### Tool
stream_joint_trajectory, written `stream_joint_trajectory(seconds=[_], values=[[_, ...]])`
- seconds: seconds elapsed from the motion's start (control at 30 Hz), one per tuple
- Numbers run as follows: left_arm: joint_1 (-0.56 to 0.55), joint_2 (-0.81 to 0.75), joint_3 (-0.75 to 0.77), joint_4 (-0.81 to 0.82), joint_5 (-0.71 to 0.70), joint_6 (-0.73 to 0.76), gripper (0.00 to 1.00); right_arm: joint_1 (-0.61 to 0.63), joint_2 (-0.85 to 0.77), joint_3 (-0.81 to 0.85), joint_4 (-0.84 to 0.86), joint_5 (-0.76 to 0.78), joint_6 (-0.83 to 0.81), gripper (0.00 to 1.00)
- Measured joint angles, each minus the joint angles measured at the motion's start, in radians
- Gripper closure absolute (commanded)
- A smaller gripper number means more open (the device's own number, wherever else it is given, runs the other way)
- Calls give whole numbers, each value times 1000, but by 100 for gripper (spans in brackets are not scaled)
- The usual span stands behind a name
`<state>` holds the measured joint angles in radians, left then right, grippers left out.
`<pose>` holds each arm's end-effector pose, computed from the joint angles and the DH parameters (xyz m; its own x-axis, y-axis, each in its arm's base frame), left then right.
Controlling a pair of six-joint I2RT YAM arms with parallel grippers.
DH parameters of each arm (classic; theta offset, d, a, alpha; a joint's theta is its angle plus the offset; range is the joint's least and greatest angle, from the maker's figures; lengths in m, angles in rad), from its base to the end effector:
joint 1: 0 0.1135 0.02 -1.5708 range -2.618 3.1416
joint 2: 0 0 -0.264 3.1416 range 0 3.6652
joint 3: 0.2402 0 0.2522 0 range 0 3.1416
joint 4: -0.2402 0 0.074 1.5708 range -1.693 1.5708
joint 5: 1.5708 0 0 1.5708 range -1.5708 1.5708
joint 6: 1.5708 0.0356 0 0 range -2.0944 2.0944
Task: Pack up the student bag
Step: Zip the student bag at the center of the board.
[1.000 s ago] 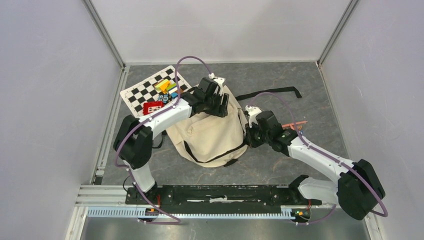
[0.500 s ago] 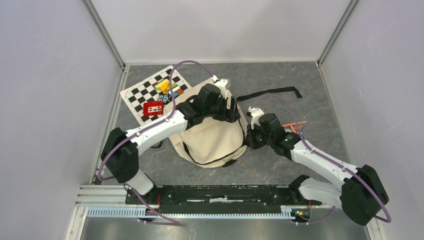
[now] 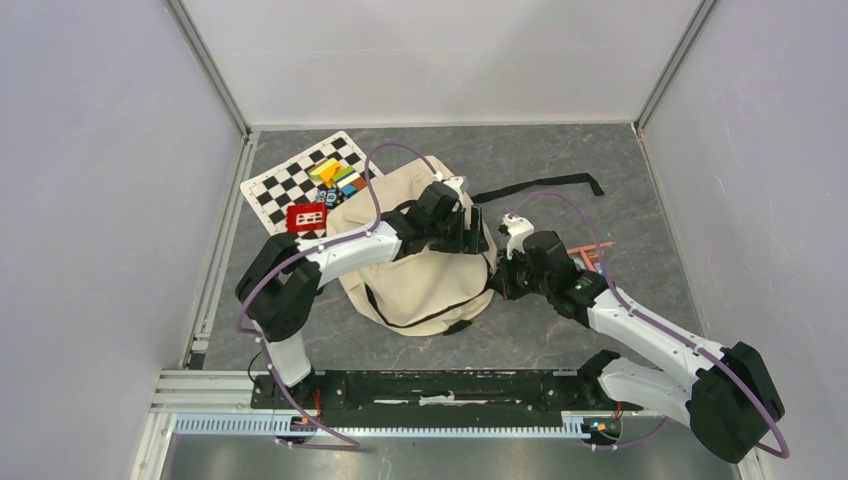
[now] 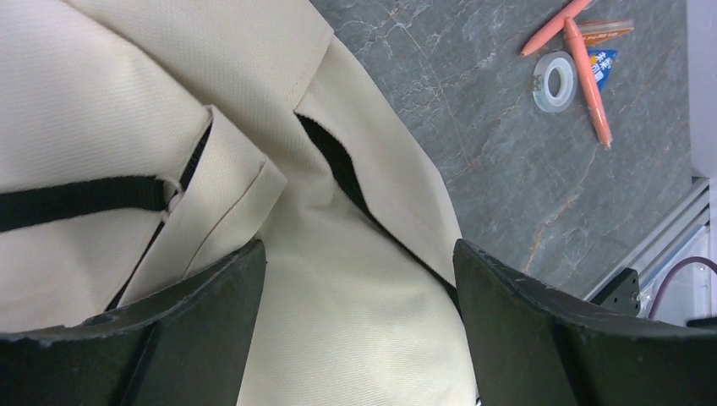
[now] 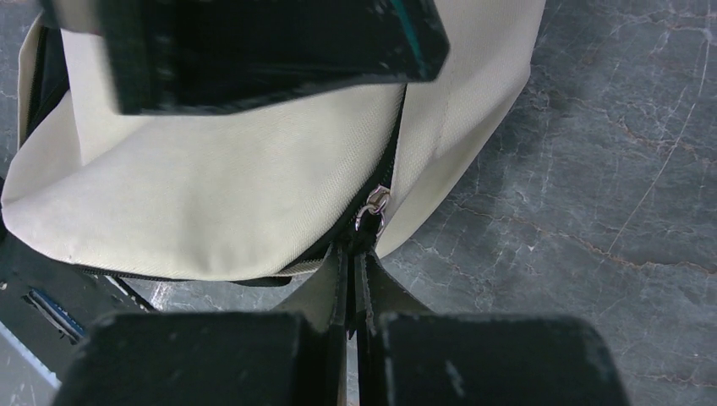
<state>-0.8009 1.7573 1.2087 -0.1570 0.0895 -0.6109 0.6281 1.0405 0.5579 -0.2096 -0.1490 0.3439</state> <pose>0.2710 -0.2841 0.2254 -0.8071 0.0118 -0.5903 0.3657 0.7949 -0.4841 0.1712 0.1308 0.2110 -0.7133 -0.1059 -0.6928 -0.4600 0.8166 0.3488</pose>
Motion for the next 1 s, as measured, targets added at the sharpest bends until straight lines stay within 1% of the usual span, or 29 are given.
stream_joint_trajectory(seconds=[0.03,0.13,0.17,0.2,0.27,0.33,0.43,0.5,0.83,1.0], values=[[-1,19,10,-3,4,-2,20,0,-1,0,2,3,-1,100],[-4,69,40,-5,21,-5,38,0,-3,-2,11,13,-8,100],[-5,82,46,-5,24,-7,46,0,-3,-2,14,15,-10,100],[-5,90,50,-6,27,-10,52,0,-4,-2,16,18,-12,100],[-5,102,56,-6,32,-18,69,0,-4,-2,18,22,-16,100],[-3,105,58,-4,39,-30,81,0,-4,-2,18,24,-18,100],[-3,110,58,5,43,-45,94,0,-4,-2,10,29,-18,100],[-3,114,58,18,45,-58,98,6,-4,-2,5,37,-16,100],[-7,121,58,114,53,-102,98,67,-35,-13,-45,82,19,100],[-14,148,58,164,53,-104,98,127,-39,-13,-63,90,59,100]])
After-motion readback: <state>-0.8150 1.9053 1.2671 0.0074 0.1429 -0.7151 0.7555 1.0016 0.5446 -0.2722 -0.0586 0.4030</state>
